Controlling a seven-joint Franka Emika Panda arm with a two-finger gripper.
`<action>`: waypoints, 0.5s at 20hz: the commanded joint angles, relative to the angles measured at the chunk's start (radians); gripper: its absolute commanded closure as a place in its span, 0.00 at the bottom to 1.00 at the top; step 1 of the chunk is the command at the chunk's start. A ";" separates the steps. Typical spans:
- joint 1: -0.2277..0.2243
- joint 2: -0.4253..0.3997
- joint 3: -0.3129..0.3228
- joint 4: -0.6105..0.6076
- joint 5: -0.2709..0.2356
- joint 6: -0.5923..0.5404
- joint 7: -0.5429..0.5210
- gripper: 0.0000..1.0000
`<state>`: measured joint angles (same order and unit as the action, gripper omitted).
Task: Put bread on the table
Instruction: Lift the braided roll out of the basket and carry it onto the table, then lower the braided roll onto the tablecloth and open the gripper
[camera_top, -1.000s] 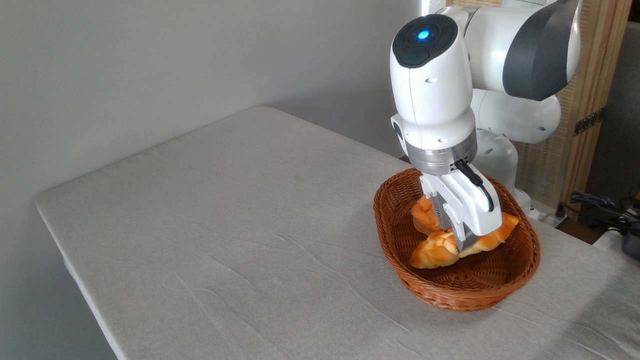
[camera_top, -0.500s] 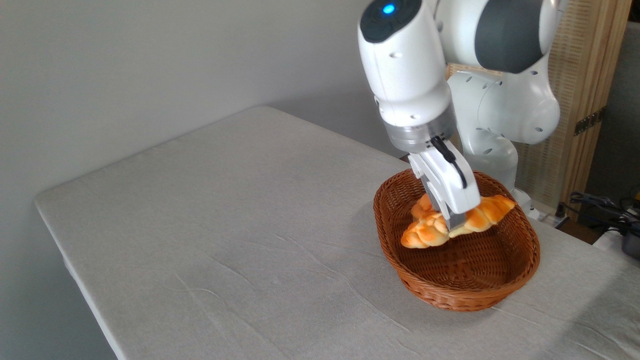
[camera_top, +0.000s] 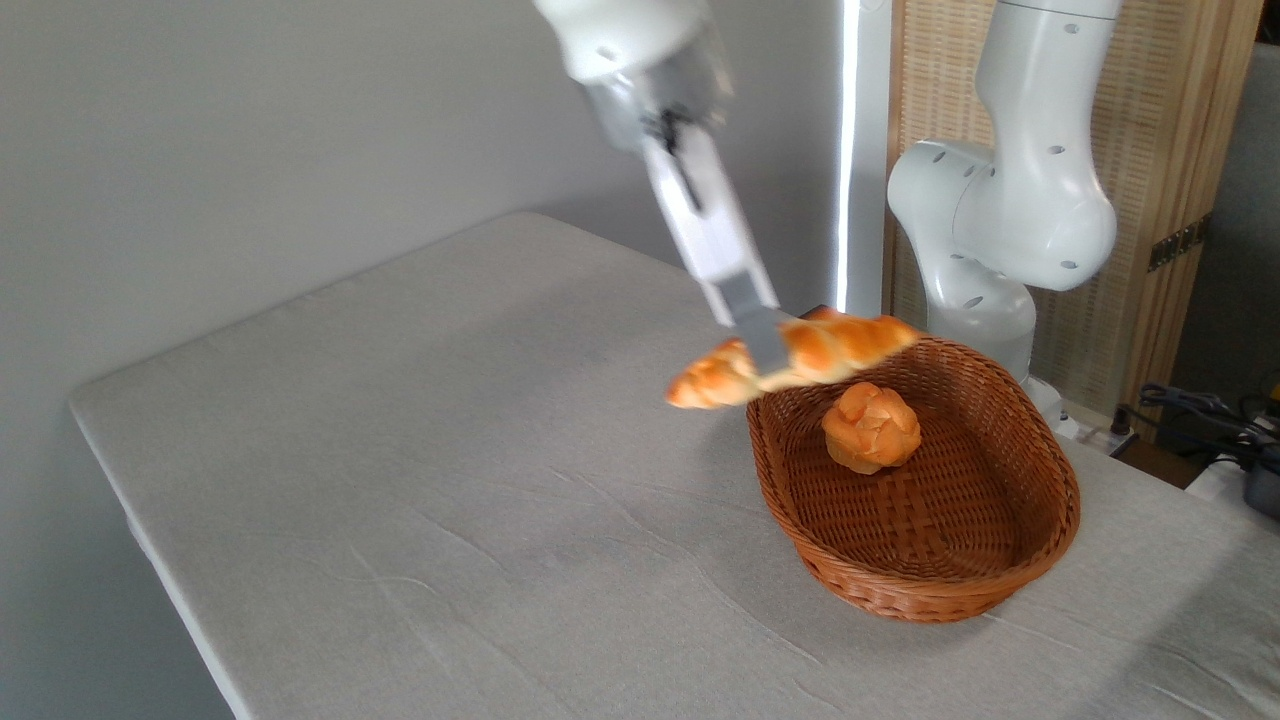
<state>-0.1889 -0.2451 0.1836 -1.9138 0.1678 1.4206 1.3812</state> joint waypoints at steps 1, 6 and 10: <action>-0.042 0.136 -0.029 0.180 -0.128 0.053 -0.273 0.67; -0.155 0.225 -0.048 0.187 -0.183 0.319 -0.677 0.61; -0.179 0.288 -0.110 0.182 -0.179 0.366 -0.715 0.51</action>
<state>-0.3498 -0.0057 0.0980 -1.7548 0.0017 1.7737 0.6942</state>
